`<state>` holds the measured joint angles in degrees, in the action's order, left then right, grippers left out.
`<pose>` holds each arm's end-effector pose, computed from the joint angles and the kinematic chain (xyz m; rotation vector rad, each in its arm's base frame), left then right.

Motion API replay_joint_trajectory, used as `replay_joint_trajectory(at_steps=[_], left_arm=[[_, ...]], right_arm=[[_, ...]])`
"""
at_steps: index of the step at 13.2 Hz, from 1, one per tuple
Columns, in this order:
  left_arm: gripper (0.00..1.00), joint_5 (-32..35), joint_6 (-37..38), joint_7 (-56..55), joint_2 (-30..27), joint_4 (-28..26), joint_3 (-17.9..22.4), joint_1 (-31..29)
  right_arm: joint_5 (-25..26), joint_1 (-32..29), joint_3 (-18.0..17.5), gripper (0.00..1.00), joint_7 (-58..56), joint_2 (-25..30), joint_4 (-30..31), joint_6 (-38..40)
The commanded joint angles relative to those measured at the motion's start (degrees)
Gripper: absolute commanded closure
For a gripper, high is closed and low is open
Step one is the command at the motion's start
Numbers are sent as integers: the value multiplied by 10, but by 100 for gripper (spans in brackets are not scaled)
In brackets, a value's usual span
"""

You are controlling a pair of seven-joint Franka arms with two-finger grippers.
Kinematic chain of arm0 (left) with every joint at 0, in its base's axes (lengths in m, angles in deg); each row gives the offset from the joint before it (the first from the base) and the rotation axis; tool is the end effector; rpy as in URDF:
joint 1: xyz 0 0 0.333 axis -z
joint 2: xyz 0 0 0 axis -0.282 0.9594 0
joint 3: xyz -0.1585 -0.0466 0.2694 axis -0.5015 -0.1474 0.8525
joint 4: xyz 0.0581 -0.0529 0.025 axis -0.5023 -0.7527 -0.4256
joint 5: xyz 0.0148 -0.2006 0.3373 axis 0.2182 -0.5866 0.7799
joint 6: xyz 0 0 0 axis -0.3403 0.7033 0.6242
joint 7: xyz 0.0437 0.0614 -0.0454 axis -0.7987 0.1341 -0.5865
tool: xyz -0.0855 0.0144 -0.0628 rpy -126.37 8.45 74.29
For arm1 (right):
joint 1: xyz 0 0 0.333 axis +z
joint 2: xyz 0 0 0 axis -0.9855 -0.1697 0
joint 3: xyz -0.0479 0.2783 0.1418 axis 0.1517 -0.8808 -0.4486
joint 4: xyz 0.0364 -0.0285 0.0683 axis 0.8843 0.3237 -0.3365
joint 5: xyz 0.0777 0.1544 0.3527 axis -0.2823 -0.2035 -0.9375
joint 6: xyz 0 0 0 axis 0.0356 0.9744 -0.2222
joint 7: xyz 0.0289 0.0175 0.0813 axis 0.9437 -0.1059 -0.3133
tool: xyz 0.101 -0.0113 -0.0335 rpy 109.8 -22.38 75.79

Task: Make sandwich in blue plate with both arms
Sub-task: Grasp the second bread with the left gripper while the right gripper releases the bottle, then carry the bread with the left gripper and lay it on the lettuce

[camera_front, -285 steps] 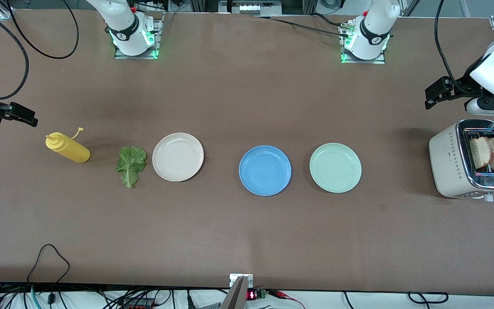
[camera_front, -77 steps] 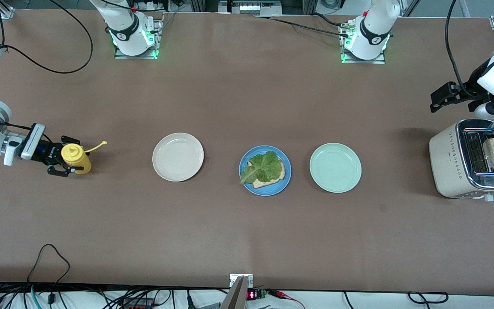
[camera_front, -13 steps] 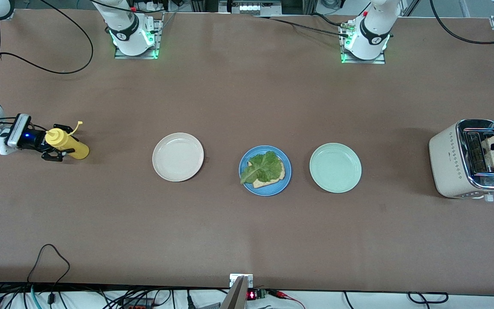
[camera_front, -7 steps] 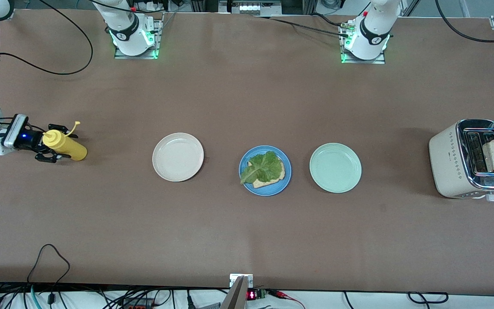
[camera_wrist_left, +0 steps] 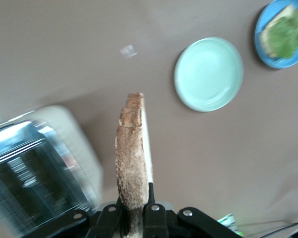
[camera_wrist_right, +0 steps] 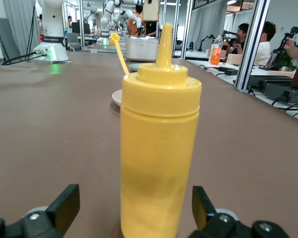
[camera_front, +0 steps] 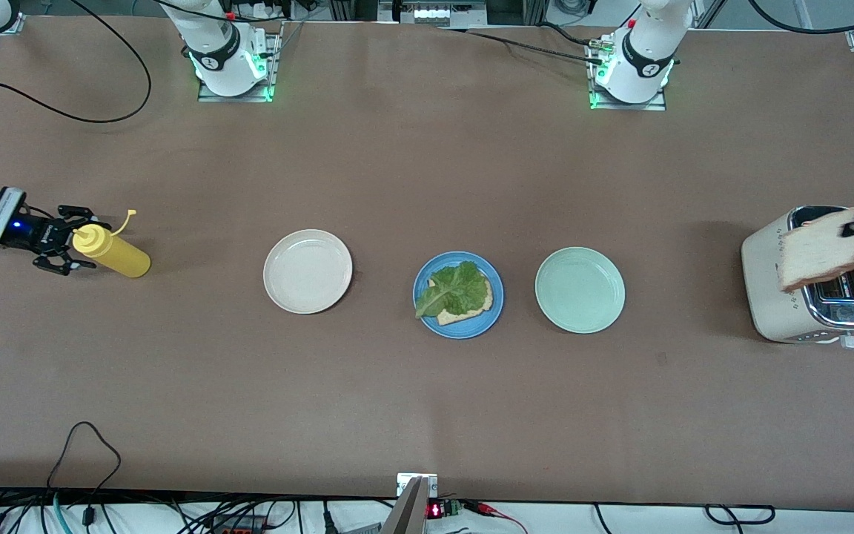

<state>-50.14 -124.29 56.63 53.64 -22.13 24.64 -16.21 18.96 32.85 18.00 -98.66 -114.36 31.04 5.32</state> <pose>0.6272 0.0939 0.5478 2.8514 -0.6055 -0.2283 0.4954 -0.3556 0.1339 -1.4719 -1.4567 -1.1465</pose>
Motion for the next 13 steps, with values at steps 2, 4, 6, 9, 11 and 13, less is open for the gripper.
replay_joint_trajectory(at_steps=[2, 4, 6, 9, 11, 13], left_arm=[[99, -44, -50, -134, 13, -42, -75, 23], [99, -81, -111, -171, 17, -66, -78, 60], [99, -106, -172, -192, 41, -85, -77, 94], [99, -183, -346, -222, 43, -197, -75, 134], [99, -256, -458, -247, 38, -267, -70, 180], [99, -312, -537, -266, 42, -305, -56, 232]], right_arm=[[64, -1, 28, 0, 15, 62, -75, 51], [111, 4, 46, 0, 106, 107, -105, 61], [154, 32, 53, 0, 174, 168, -113, 57], [239, 111, 53, 0, 346, 255, -107, 43], [288, 163, 52, 0, 472, 315, -94, 42], [339, 231, 52, 0, 605, 358, -90, 35]])
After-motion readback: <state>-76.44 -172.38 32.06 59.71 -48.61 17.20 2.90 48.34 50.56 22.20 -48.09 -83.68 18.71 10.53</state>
